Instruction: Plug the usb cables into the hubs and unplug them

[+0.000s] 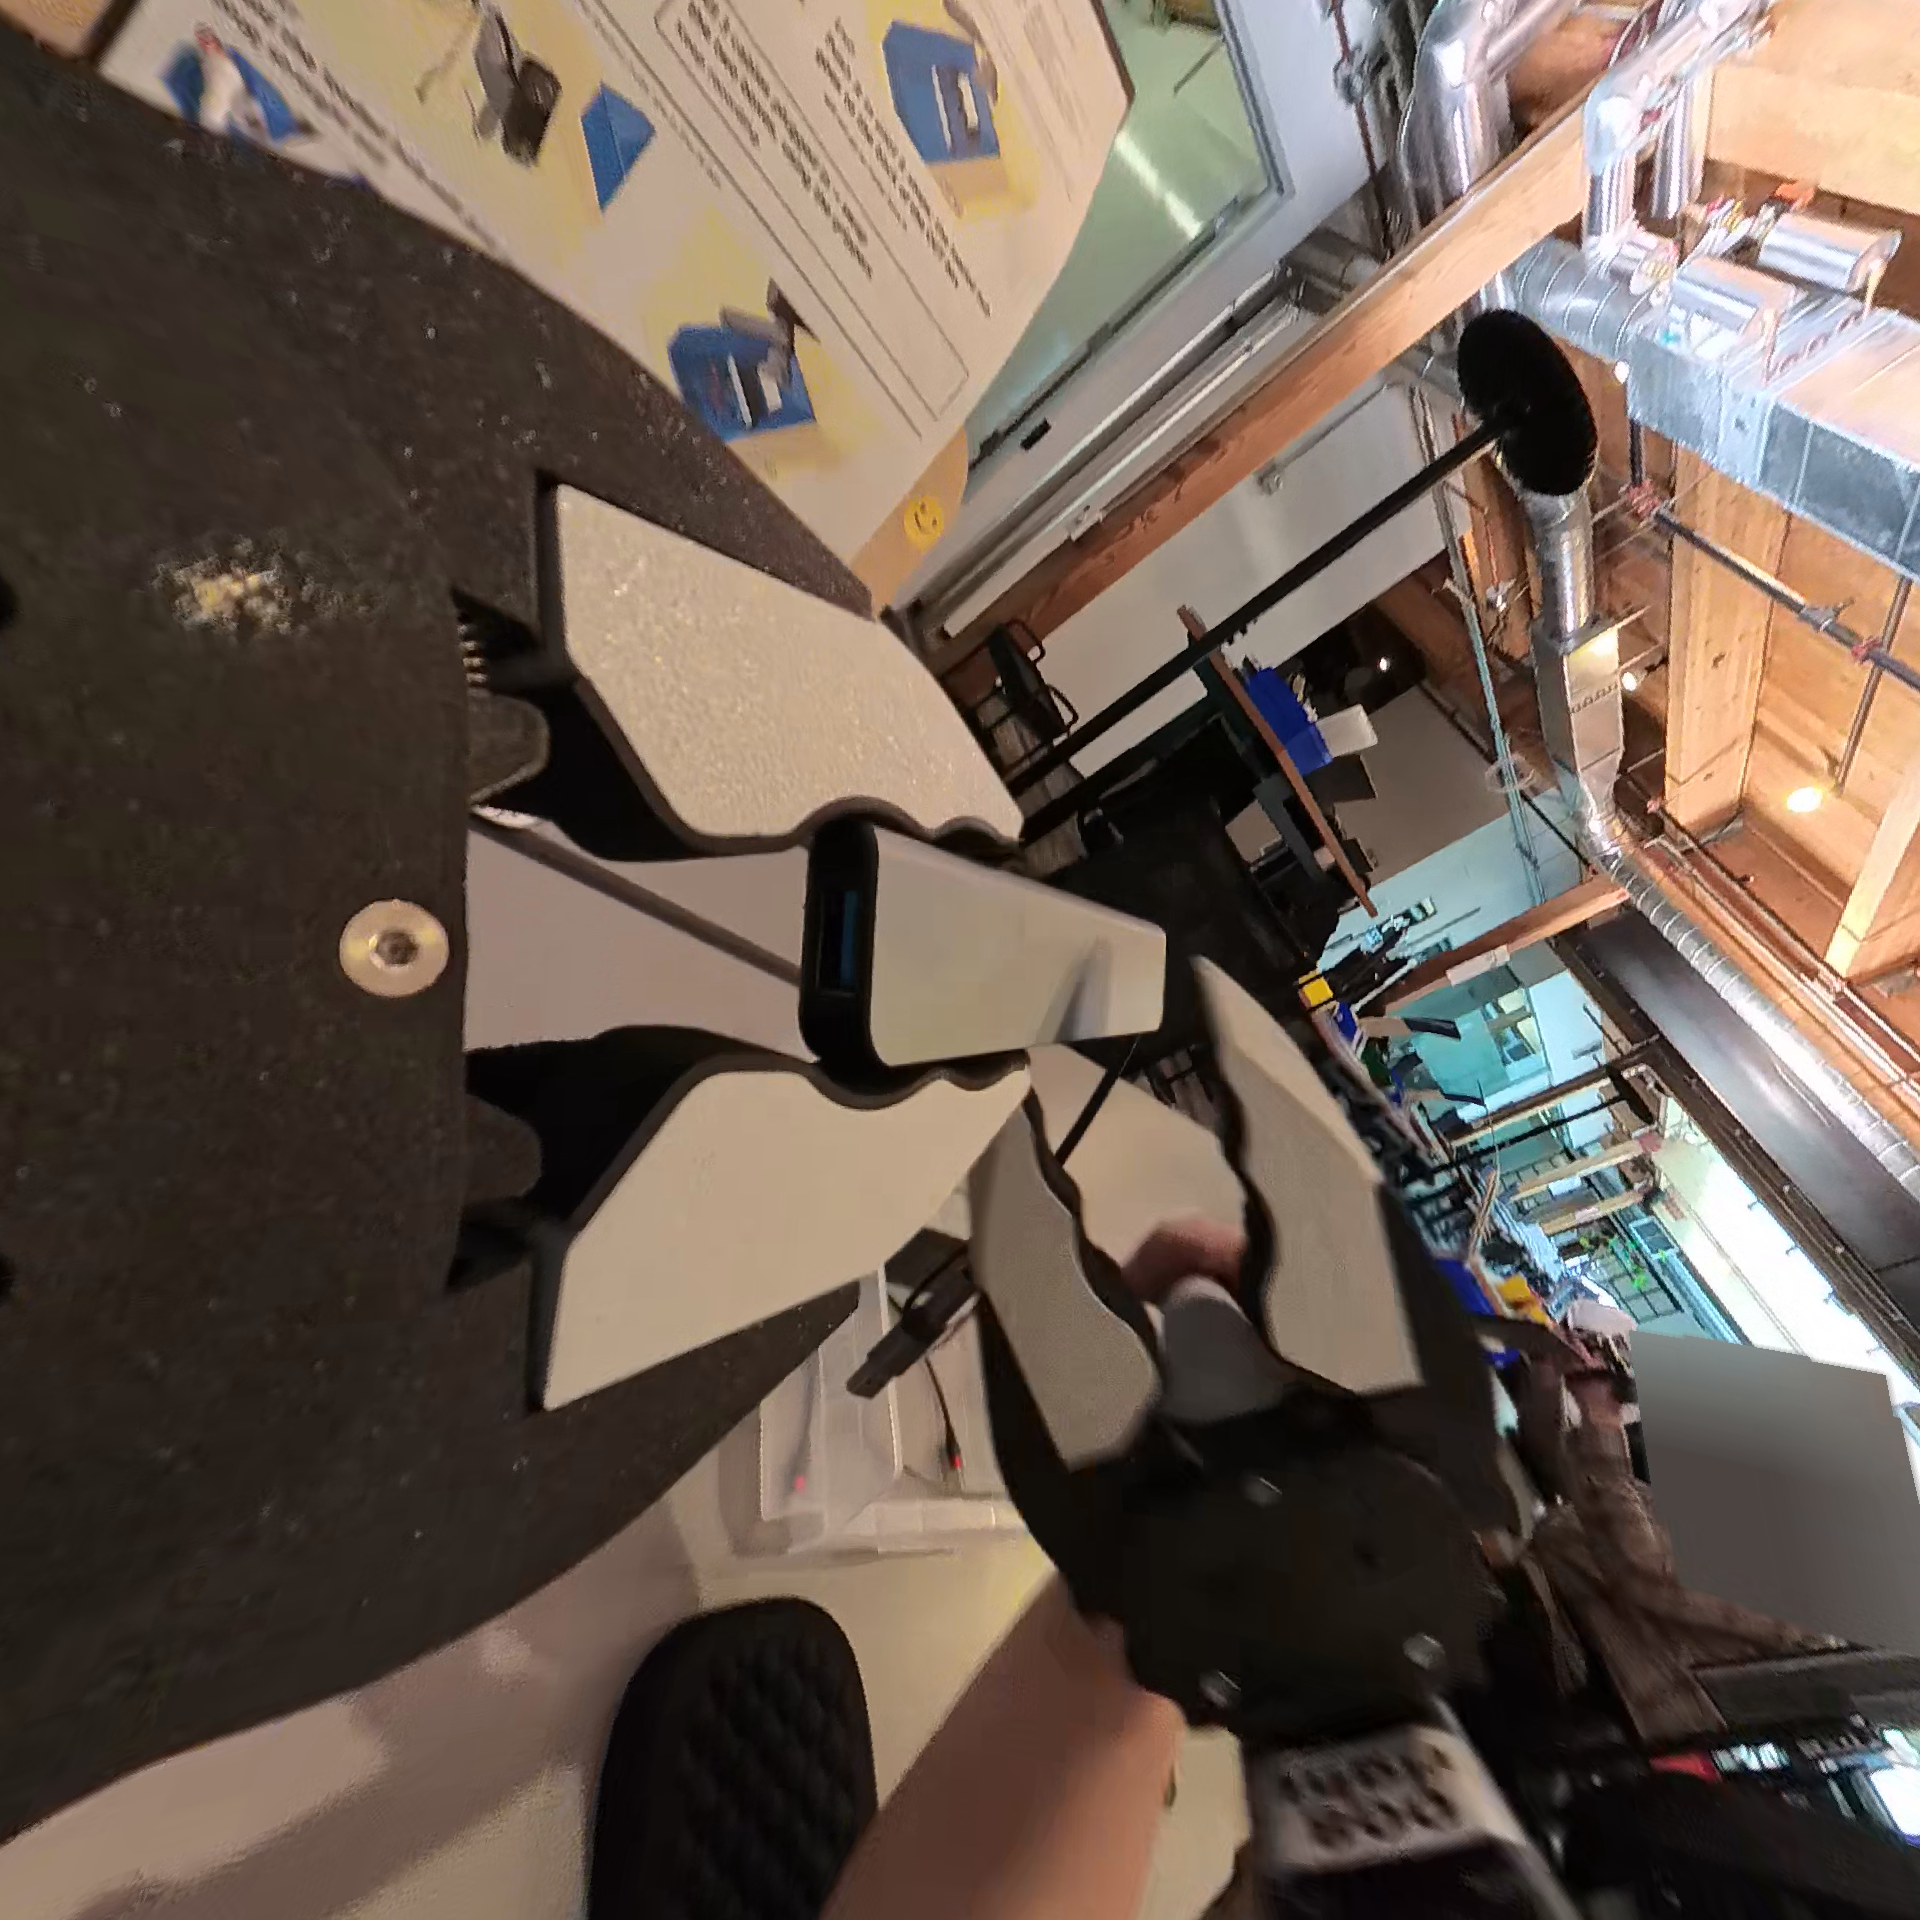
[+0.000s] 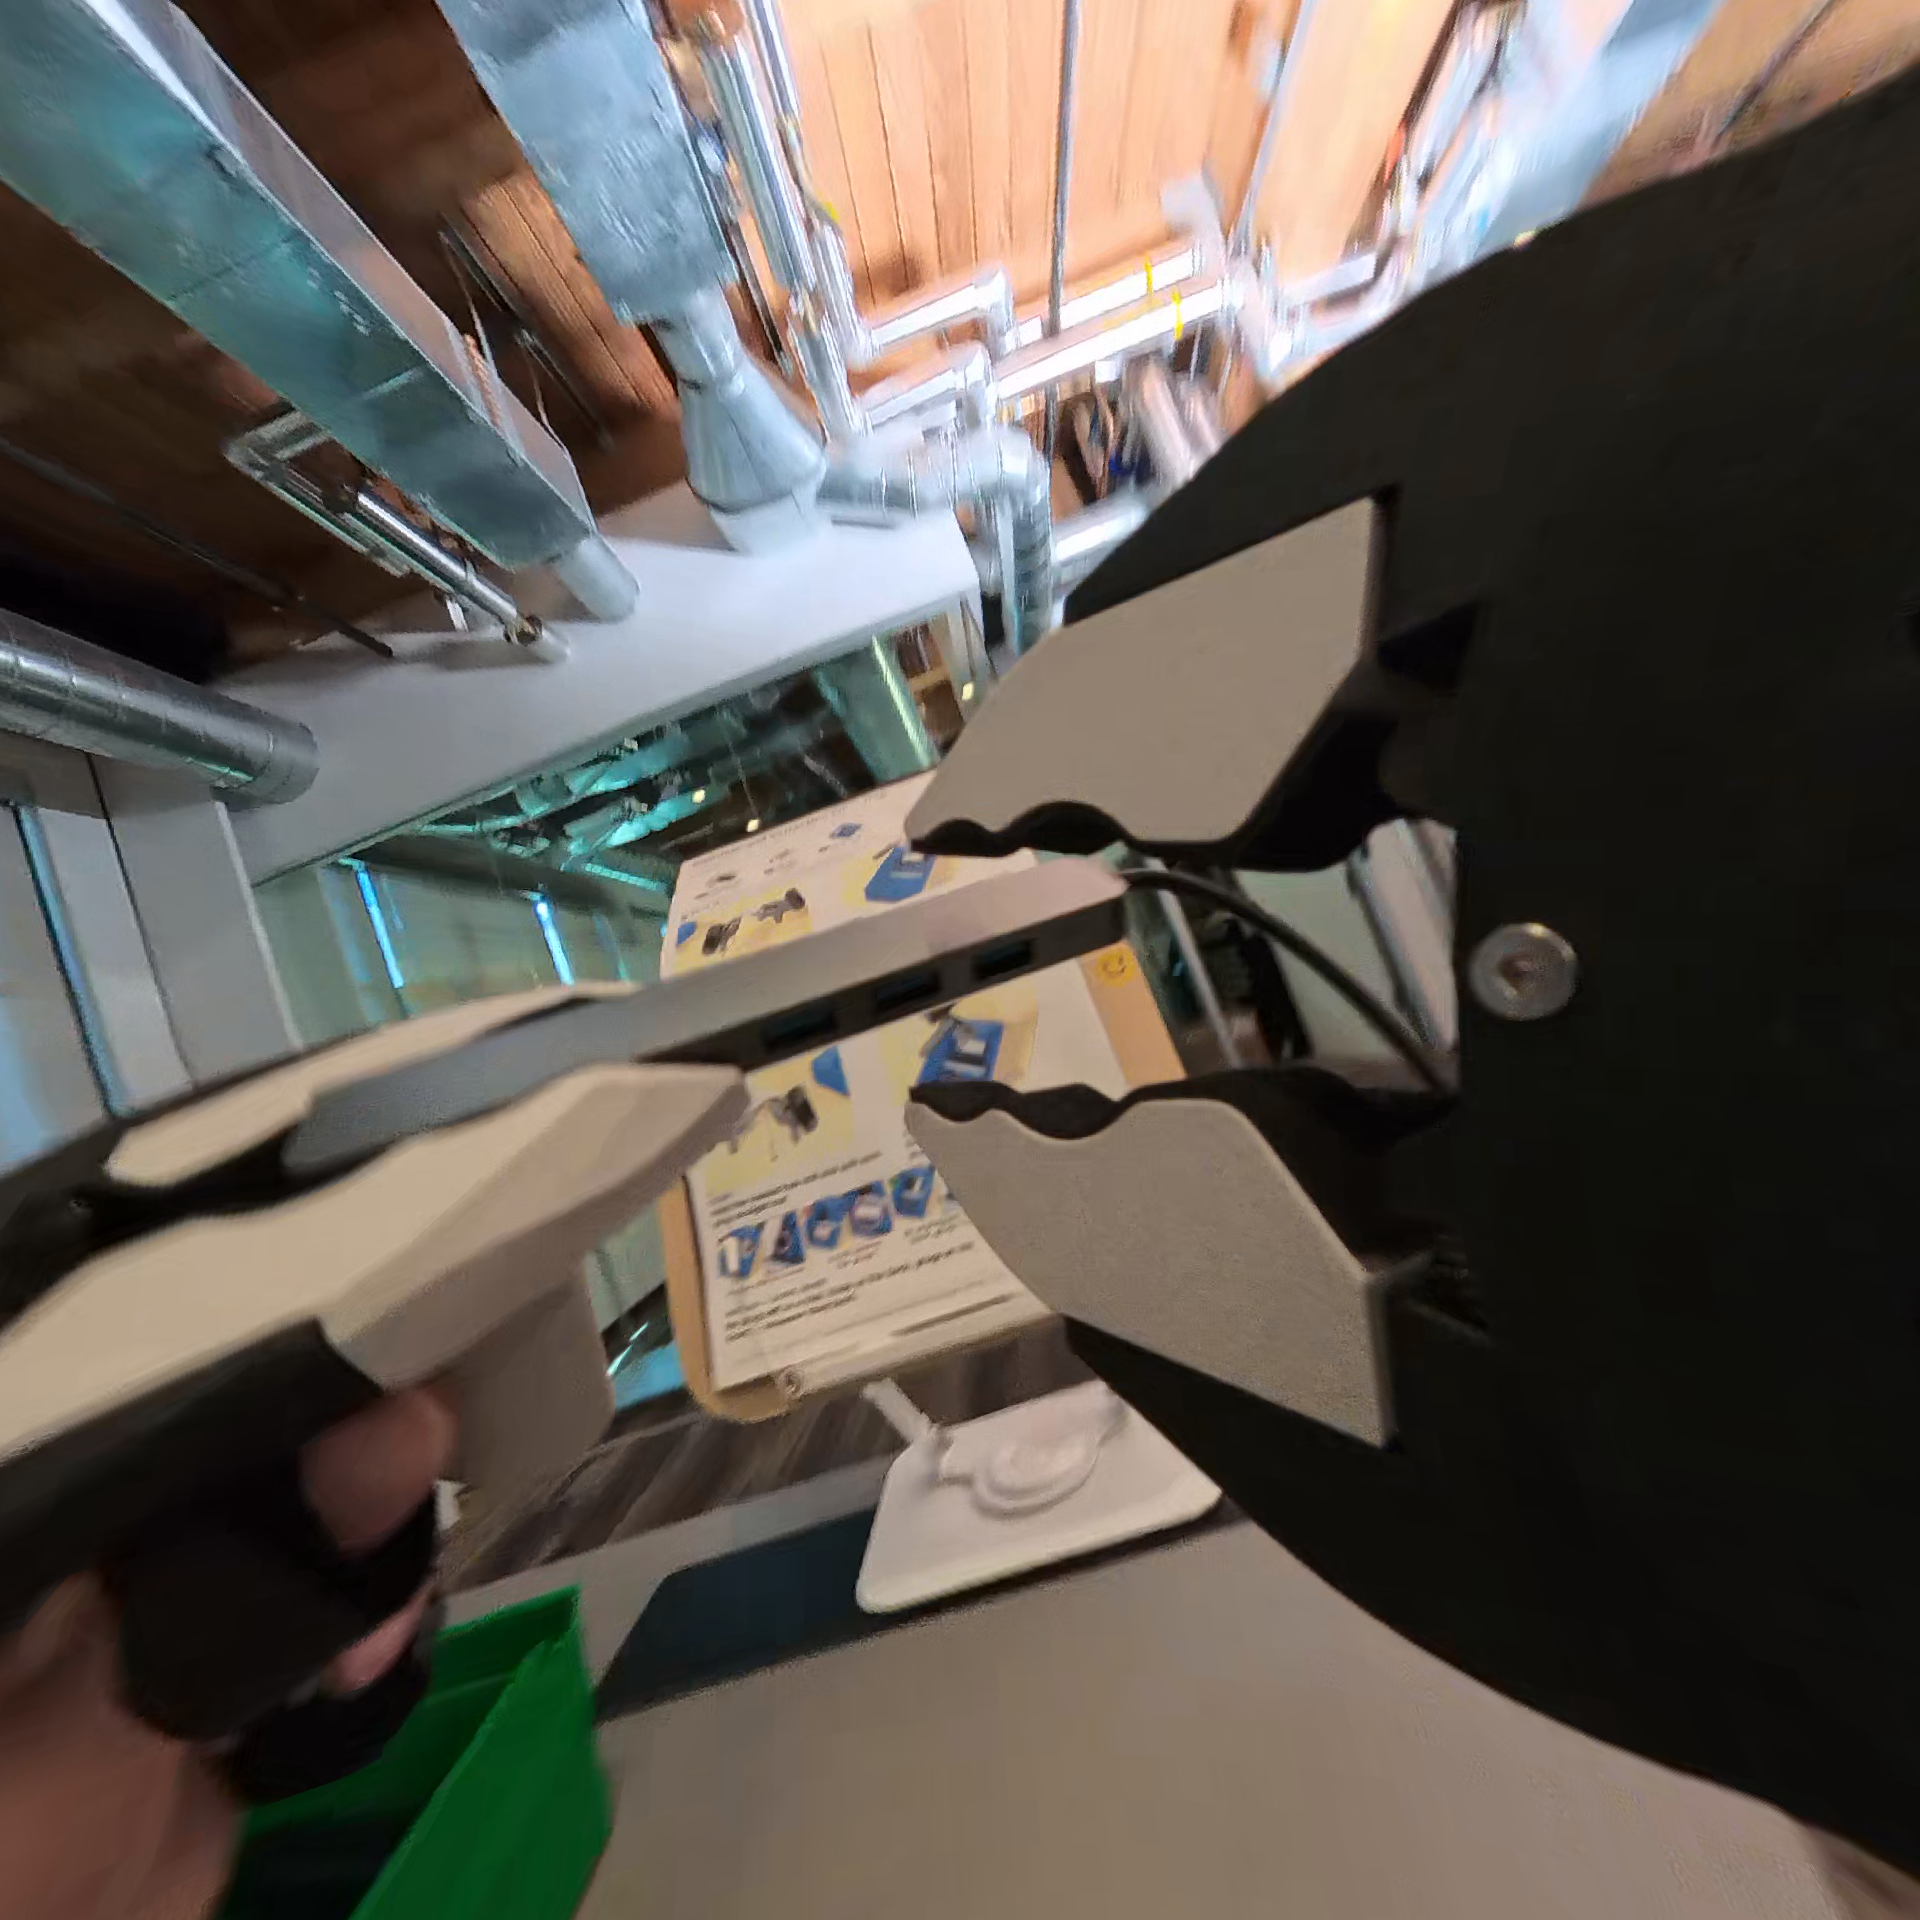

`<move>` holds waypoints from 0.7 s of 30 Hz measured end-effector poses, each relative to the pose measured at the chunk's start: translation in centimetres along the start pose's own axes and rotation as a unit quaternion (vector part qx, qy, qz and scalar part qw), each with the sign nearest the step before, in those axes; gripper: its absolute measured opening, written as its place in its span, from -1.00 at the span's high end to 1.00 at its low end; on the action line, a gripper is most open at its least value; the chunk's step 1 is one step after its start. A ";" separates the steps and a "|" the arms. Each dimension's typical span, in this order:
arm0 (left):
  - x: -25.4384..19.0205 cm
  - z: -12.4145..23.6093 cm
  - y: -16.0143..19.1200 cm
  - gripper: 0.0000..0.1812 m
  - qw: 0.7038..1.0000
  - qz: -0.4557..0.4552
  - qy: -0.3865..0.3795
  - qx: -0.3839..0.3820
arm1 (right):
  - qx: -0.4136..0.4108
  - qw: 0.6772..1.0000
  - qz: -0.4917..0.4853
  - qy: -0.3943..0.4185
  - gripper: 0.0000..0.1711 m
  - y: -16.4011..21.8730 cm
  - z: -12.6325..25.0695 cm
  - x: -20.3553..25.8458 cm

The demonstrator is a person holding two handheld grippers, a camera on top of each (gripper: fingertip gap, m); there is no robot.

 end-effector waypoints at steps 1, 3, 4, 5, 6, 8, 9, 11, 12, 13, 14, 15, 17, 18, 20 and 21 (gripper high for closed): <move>-0.5 -0.3 0.0 0.58 1.000 0.010 0.011 -0.001 | 0.007 0.999 0.032 0.020 0.58 0.3 -0.4 0.4; -1.2 -0.7 -0.2 0.55 0.999 0.040 0.033 -0.009 | 0.021 0.995 0.092 0.042 0.83 1.0 -0.9 1.0; -1.3 -0.7 -0.3 0.53 0.997 0.062 0.042 -0.020 | 0.023 0.994 0.099 0.039 0.84 1.2 -0.9 1.4; -1.2 -0.7 -0.4 0.52 0.996 0.074 0.048 -0.030 | 0.029 0.996 0.079 0.033 0.87 1.4 -1.0 1.3; -0.7 -0.6 -0.3 0.50 0.995 0.080 0.036 -0.039 | 0.051 0.997 0.050 0.014 0.86 2.3 -1.1 1.3; 0.3 -0.3 0.2 0.46 0.996 0.081 0.018 -0.032 | 0.115 0.993 0.014 -0.003 0.87 5.5 -0.9 0.4; 0.6 0.0 0.5 0.51 0.996 0.081 0.019 -0.024 | 0.145 0.989 0.001 -0.004 0.87 7.7 -0.4 -0.2; 1.3 0.5 0.6 0.54 0.996 0.085 0.013 -0.021 | 0.210 0.976 -0.052 0.001 0.87 13.3 1.0 -1.3; 1.4 0.7 0.5 0.59 0.996 0.086 0.016 -0.025 | 0.225 0.970 -0.089 0.013 0.86 16.0 1.7 -1.8; 1.5 0.9 0.3 0.62 0.996 0.085 0.018 -0.031 | 0.224 0.966 -0.127 0.033 0.86 18.5 2.5 -2.4; 1.5 1.0 0.1 0.63 0.995 0.086 0.018 -0.038 | 0.216 0.961 -0.160 0.066 0.87 20.9 3.2 -3.0; 1.5 1.0 0.0 0.64 0.995 0.085 0.019 -0.042 | 0.218 0.953 -0.182 0.103 0.87 23.3 4.0 -3.7; 1.5 0.8 0.3 0.65 0.996 0.083 0.019 -0.038 | 0.249 0.936 -0.186 0.167 0.87 27.5 5.5 -4.6; 1.4 0.7 0.6 0.65 0.996 0.083 0.021 -0.032 | 0.260 0.933 -0.169 0.182 0.87 28.7 5.8 -4.9; 1.3 0.2 1.2 0.65 0.996 0.083 0.024 -0.019 | 0.270 0.934 -0.126 0.196 0.86 29.9 5.6 -5.5; 1.2 0.0 1.6 0.66 0.996 0.085 0.027 -0.012 | 0.271 0.934 -0.113 0.204 0.86 30.1 5.3 -6.1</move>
Point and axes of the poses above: each gripper's, where its closed fingertips meet, z back along the fingers, y out of its underside, x = y × z across the jaws, the point moved 1 cm from there along z, back along the fingers, and after that the axes turned 4 degrees about y, right-handed, at the moved point
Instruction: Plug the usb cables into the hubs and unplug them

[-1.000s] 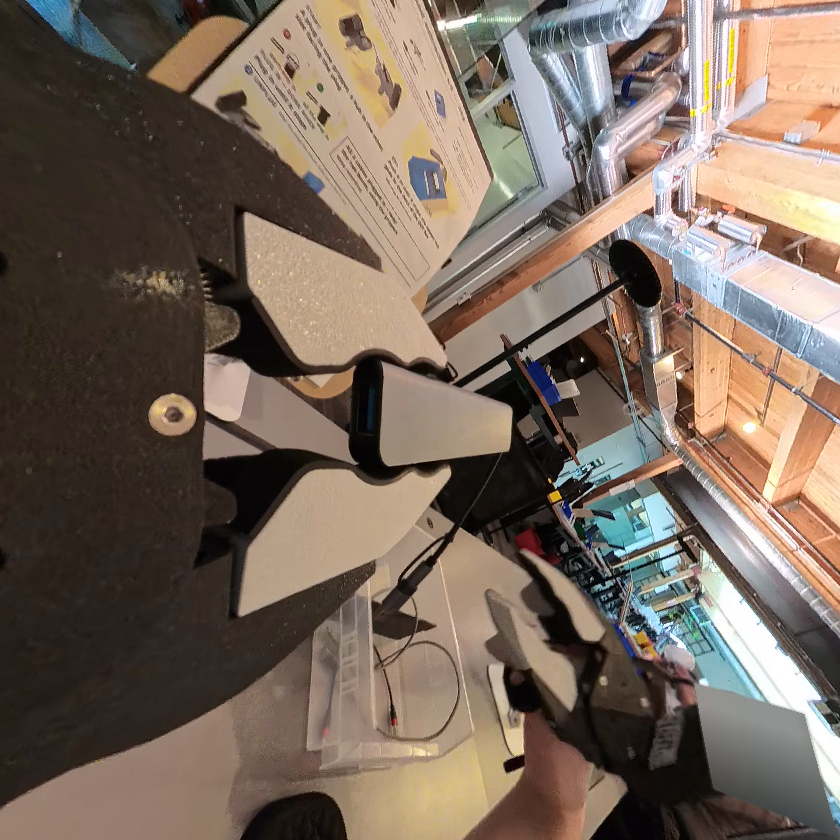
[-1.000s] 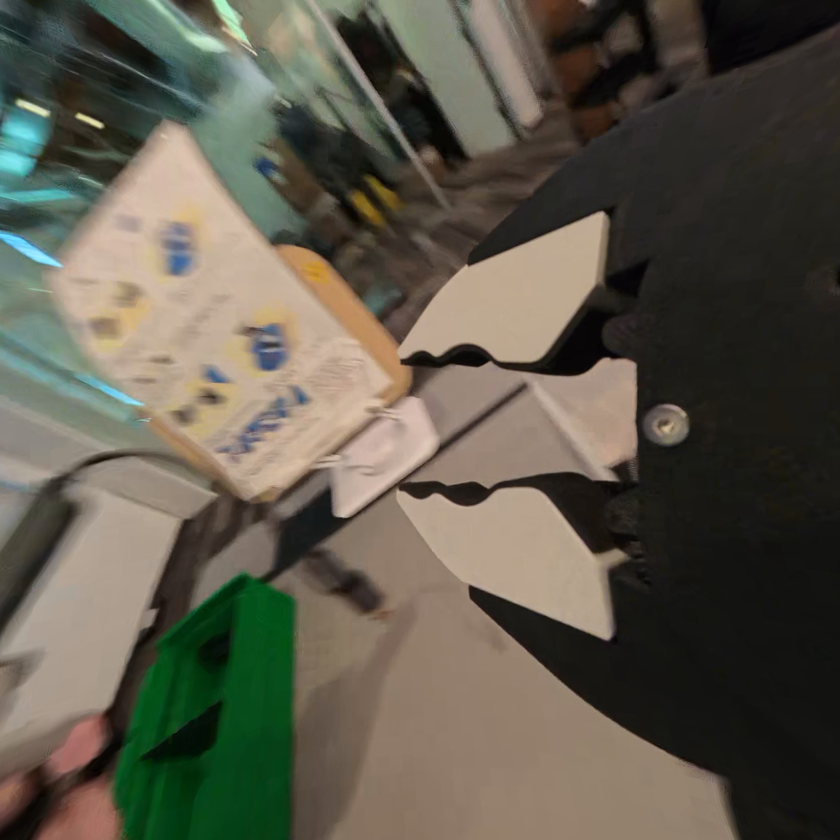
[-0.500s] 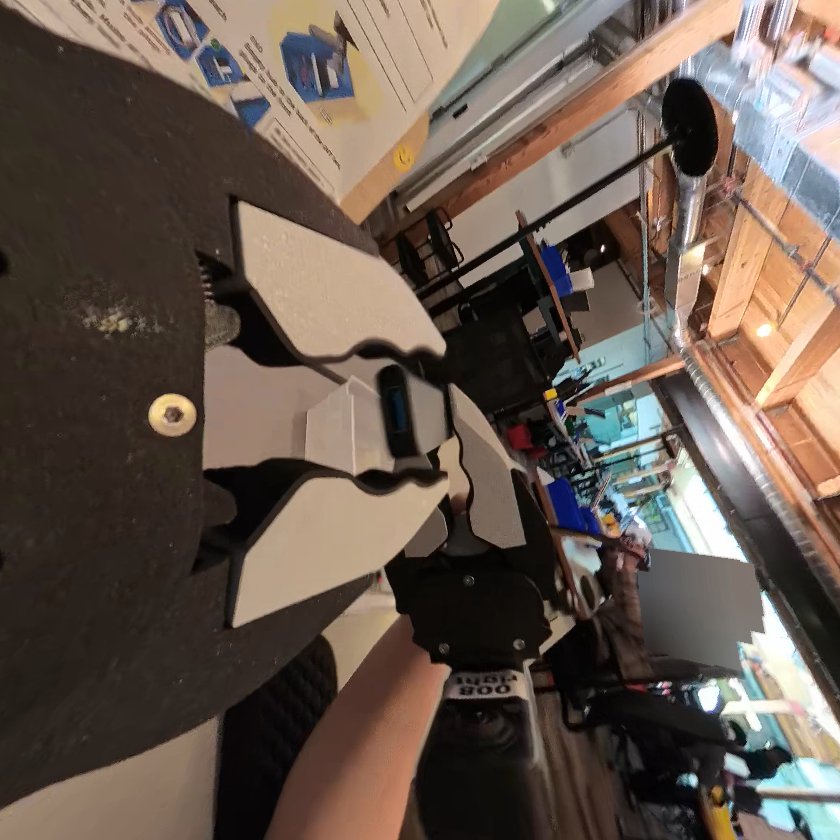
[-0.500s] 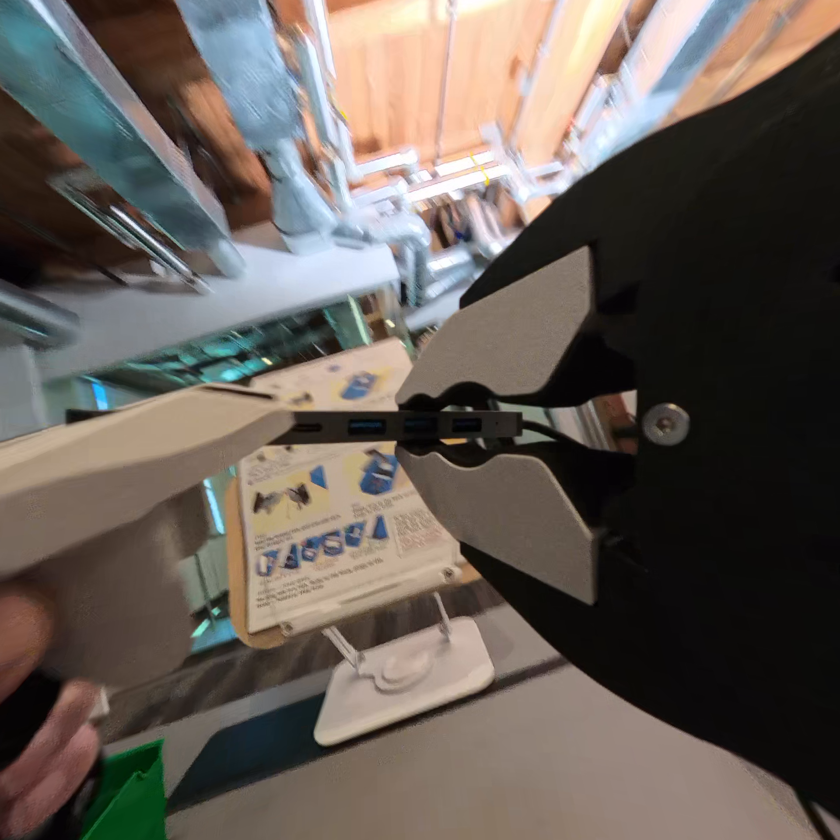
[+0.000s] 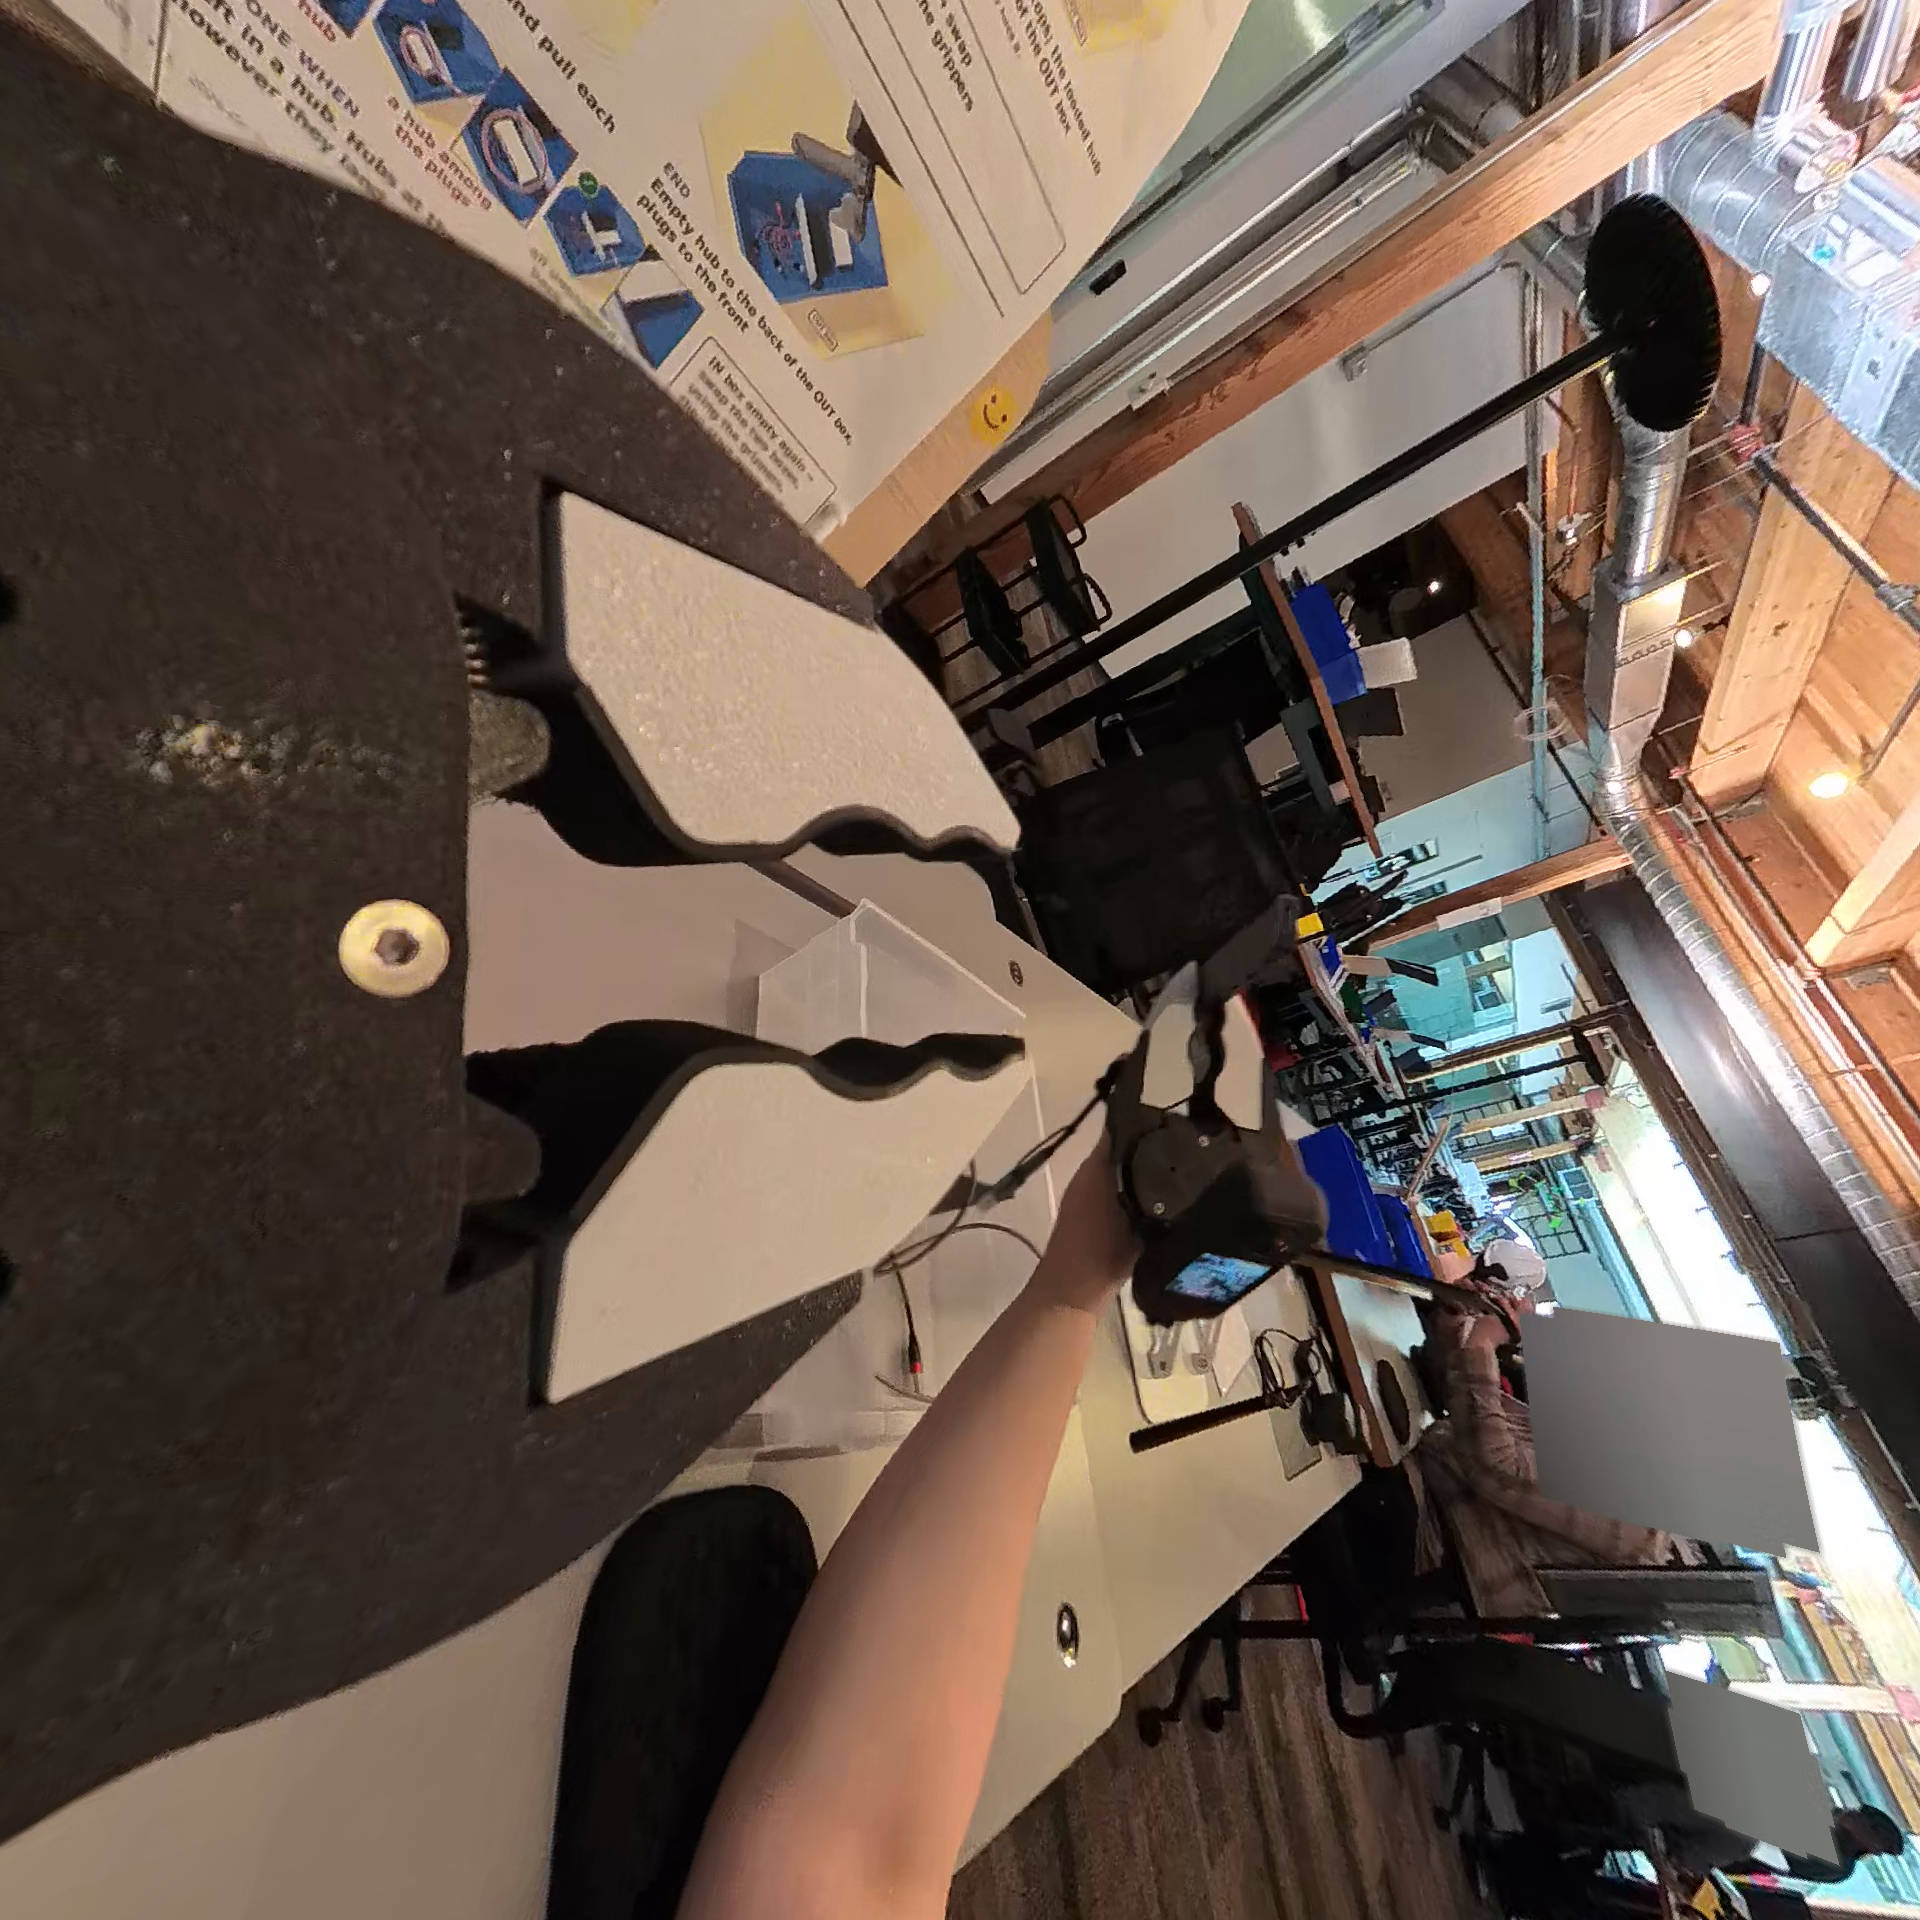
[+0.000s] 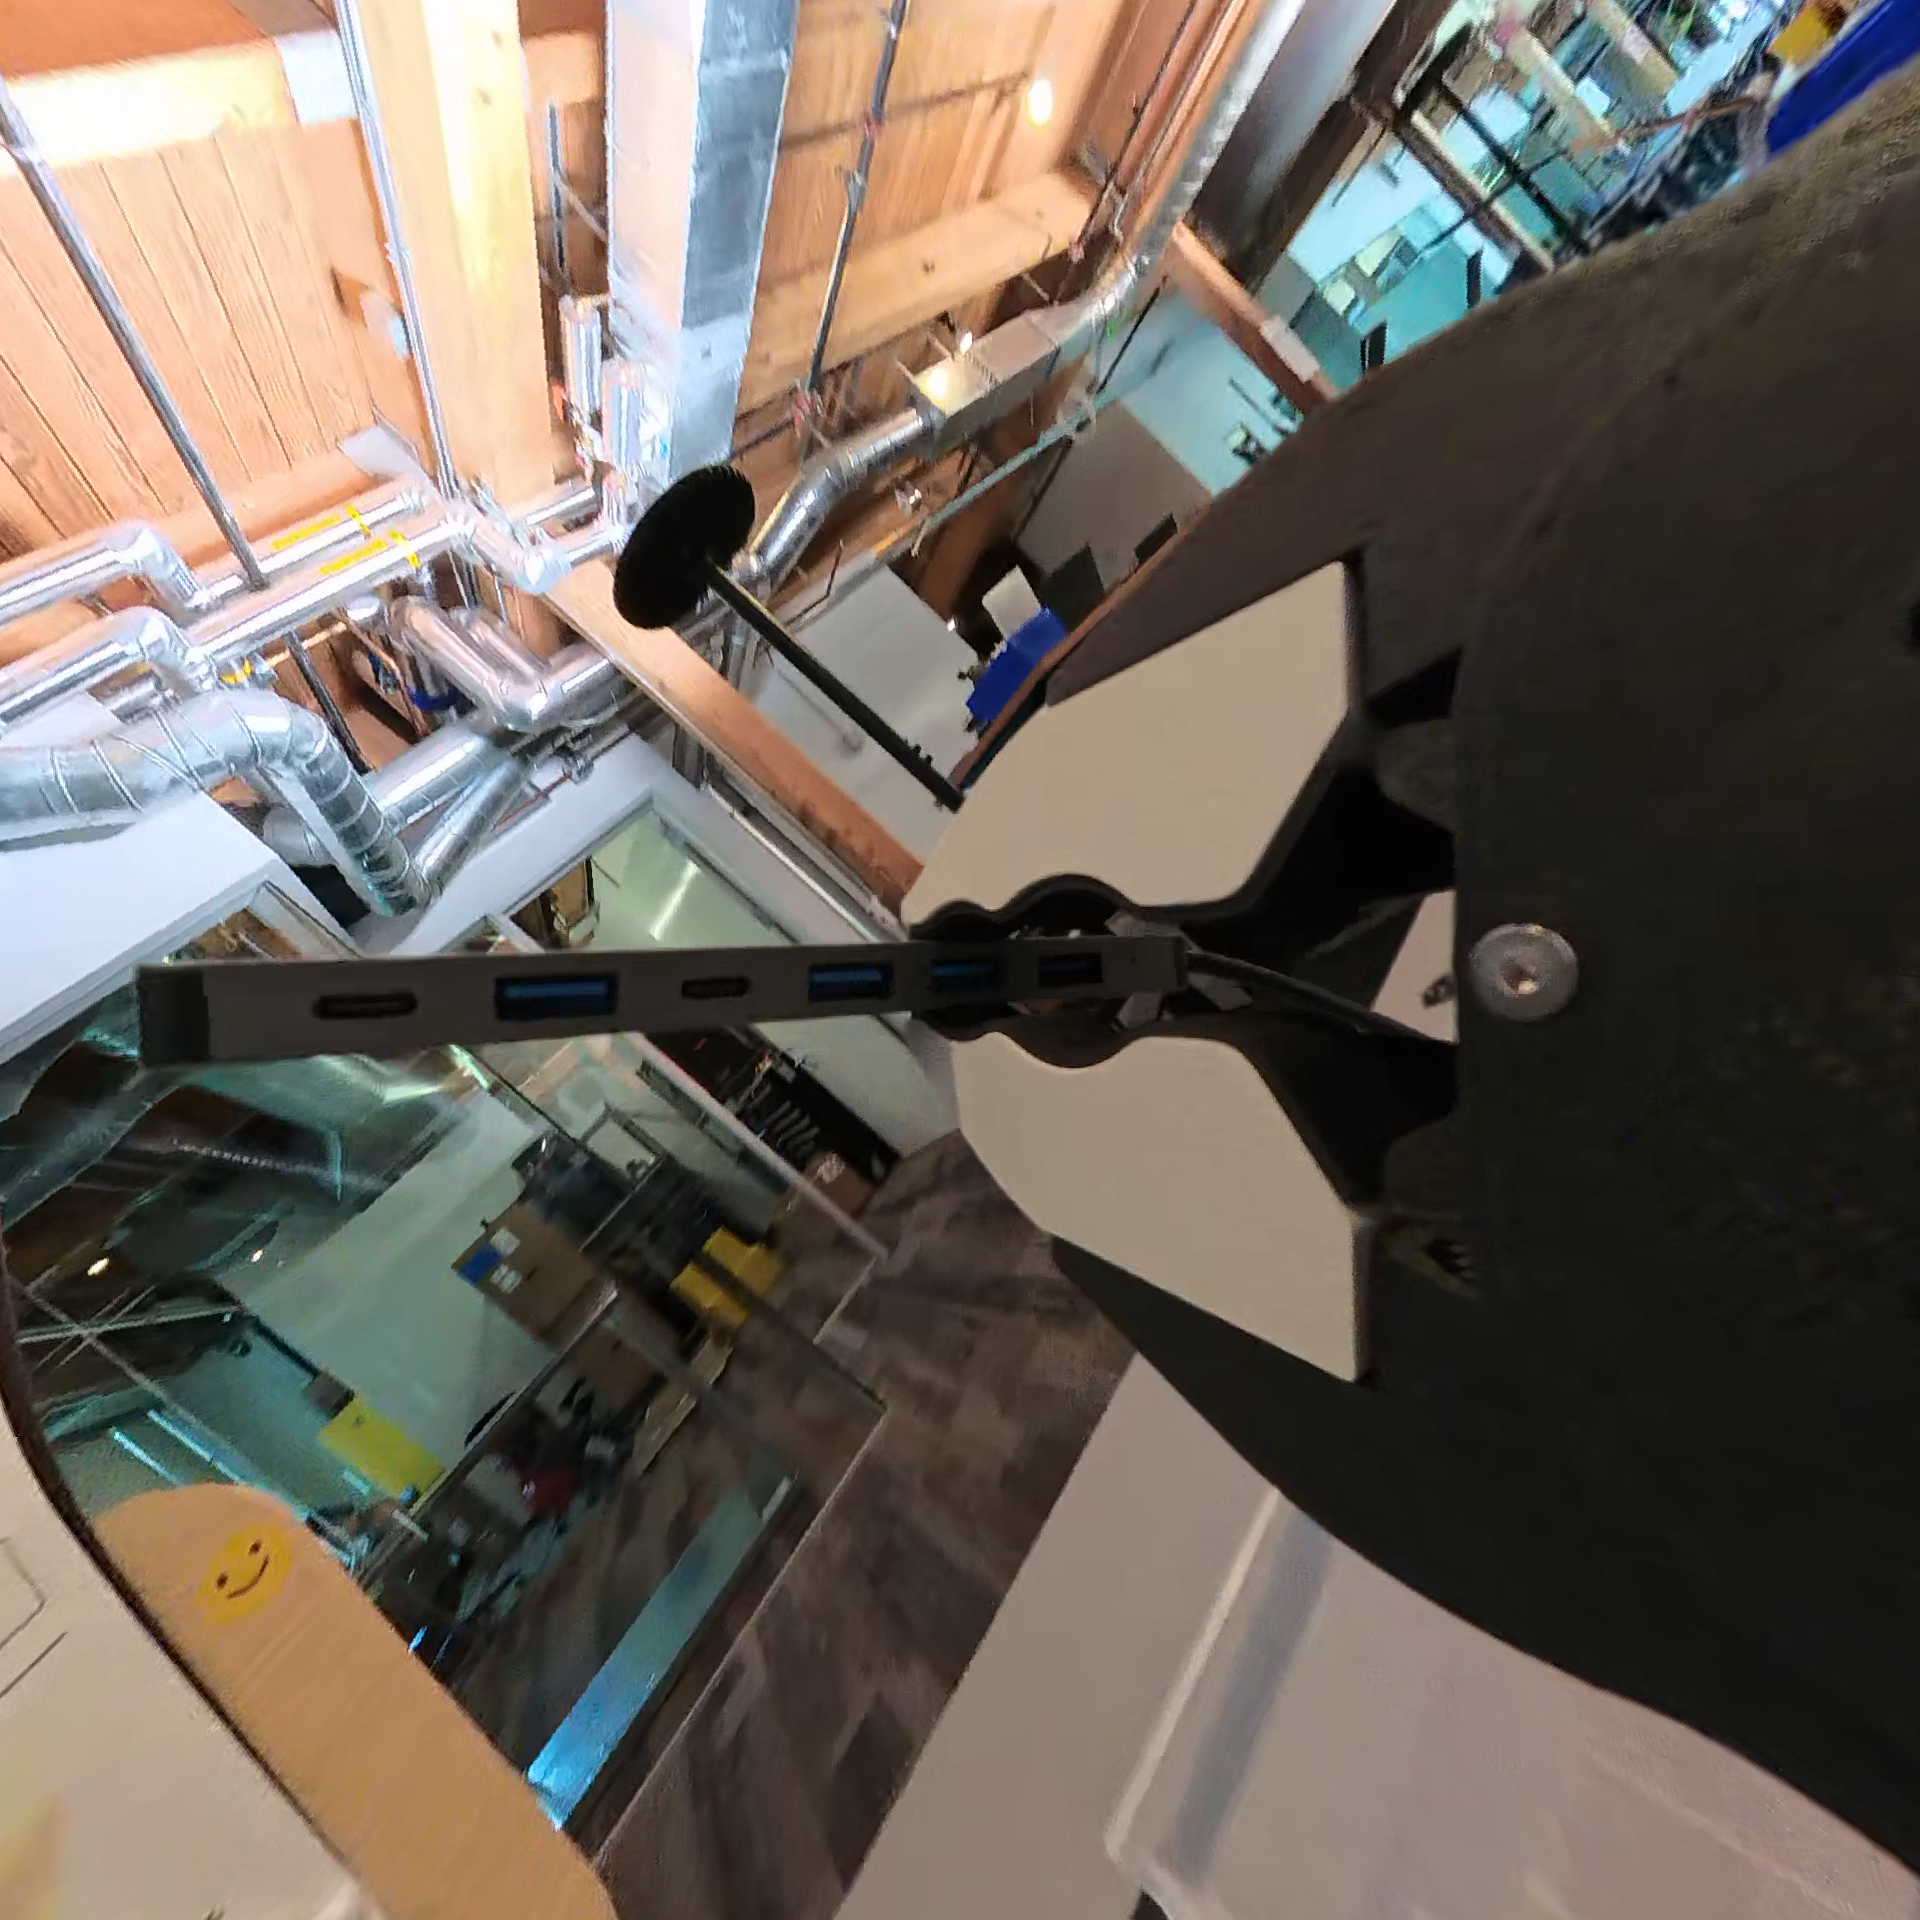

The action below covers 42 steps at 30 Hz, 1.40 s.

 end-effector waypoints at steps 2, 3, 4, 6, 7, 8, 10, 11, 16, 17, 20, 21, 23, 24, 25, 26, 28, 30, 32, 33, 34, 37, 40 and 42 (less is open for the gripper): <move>0.0 -0.4 0.7 0.65 1.000 0.005 0.005 0.012 | -0.012 1.000 0.009 0.023 0.86 -0.8 -1.0 -1.0; 0.0 -0.5 1.0 0.66 1.000 0.007 0.005 0.016 | -0.025 0.999 0.011 0.039 0.87 -1.2 -1.5 -1.5; 0.1 -0.6 1.3 0.66 1.000 0.007 0.006 0.021 | -0.033 0.998 0.016 0.049 0.87 -1.3 -1.9 -1.8; 0.2 -0.8 1.9 0.66 1.000 0.005 0.007 0.029 | -0.030 0.999 0.030 0.023 0.87 -0.3 -2.9 -1.0; 0.3 -0.9 2.1 0.66 0.999 0.004 0.008 0.030 | -0.020 0.999 0.041 -0.001 0.87 0.7 -3.4 0.0; 0.5 -0.9 2.2 0.67 0.999 0.005 0.008 0.032 | -0.006 0.998 0.058 -0.027 0.87 1.9 -3.9 1.1; 0.8 -0.9 2.5 0.67 0.999 0.018 0.010 0.033 | 0.017 0.993 0.085 -0.078 0.86 4.0 -4.1 3.1; 1.0 -0.8 2.6 0.67 0.999 0.027 0.012 0.032 | 0.026 0.990 0.091 -0.104 0.87 4.9 -3.9 4.1; 1.6 -0.1 2.4 0.67 0.997 0.070 0.026 0.015 | 0.073 0.948 0.060 -0.305 0.86 8.2 -0.7 9.7; 1.7 0.1 2.3 0.67 0.997 0.076 0.027 0.012 | 0.084 0.941 0.055 -0.324 0.86 8.8 -0.1 10.1; 1.9 0.5 2.1 0.67 0.997 0.071 0.020 0.011 | 0.057 0.958 0.052 -0.276 0.86 8.2 -0.6 8.6; 1.9 0.6 1.9 0.67 0.997 0.068 0.019 0.010 | 0.030 0.968 0.048 -0.243 0.86 6.8 -1.0 7.5; 1.8 0.7 1.6 0.67 0.998 0.067 0.019 0.006 | -0.032 0.989 0.051 -0.133 0.86 3.2 -2.0 4.1; 1.8 0.8 1.5 0.68 0.998 0.067 0.019 0.004 | -0.064 0.994 0.052 -0.067 0.86 1.3 -2.0 2.1; 1.8 0.8 1.5 0.68 0.998 0.066 0.020 0.003 | -0.087 0.995 0.051 -0.012 0.87 -0.1 -1.9 0.7; 1.7 0.8 1.4 0.68 0.998 0.065 0.021 0.002 | -0.094 0.994 0.050 0.022 0.87 -0.9 -1.8 -0.1; 1.6 0.7 1.5 0.68 0.998 0.065 0.024 0.004 | -0.072 0.995 0.074 0.013 0.87 0.0 -2.3 1.1; 1.5 0.6 1.6 0.68 0.997 0.067 0.029 0.004 | -0.018 0.994 0.110 -0.024 0.87 2.9 -3.0 3.2; 1.5 0.5 1.6 0.68 0.997 0.067 0.030 0.004 | 0.028 0.988 0.131 -0.081 0.87 5.7 -3.2 5.3; 1.5 0.5 1.6 0.68 0.997 0.066 0.030 0.005 | 0.034 0.986 0.136 -0.094 0.87 6.4 -3.1 5.9; 1.5 0.5 1.6 0.68 0.997 0.065 0.031 0.005 | 0.035 0.985 0.136 -0.097 0.87 6.7 -3.1 6.1; 1.5 0.5 1.7 0.68 0.997 0.067 0.031 0.008 | 0.034 0.985 0.106 -0.132 0.86 6.6 -2.8 6.5; 1.6 0.6 1.7 0.68 0.997 0.066 0.031 0.009 | 0.091 0.943 0.109 -0.300 0.86 9.1 -0.2 9.9; 1.6 0.6 1.7 0.68 0.997 0.064 0.030 0.009 | 0.139 0.911 0.131 -0.365 0.83 11.5 1.7 10.9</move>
Point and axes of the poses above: each gripper's, where its closed fingertips meet, z back along the fingers, y out of its underside, x = y × z across the jaws, the point moved 1 cm from there along z, back along the fingers, and after that the axes turned 4 degrees about y, right-handed, at the moved point
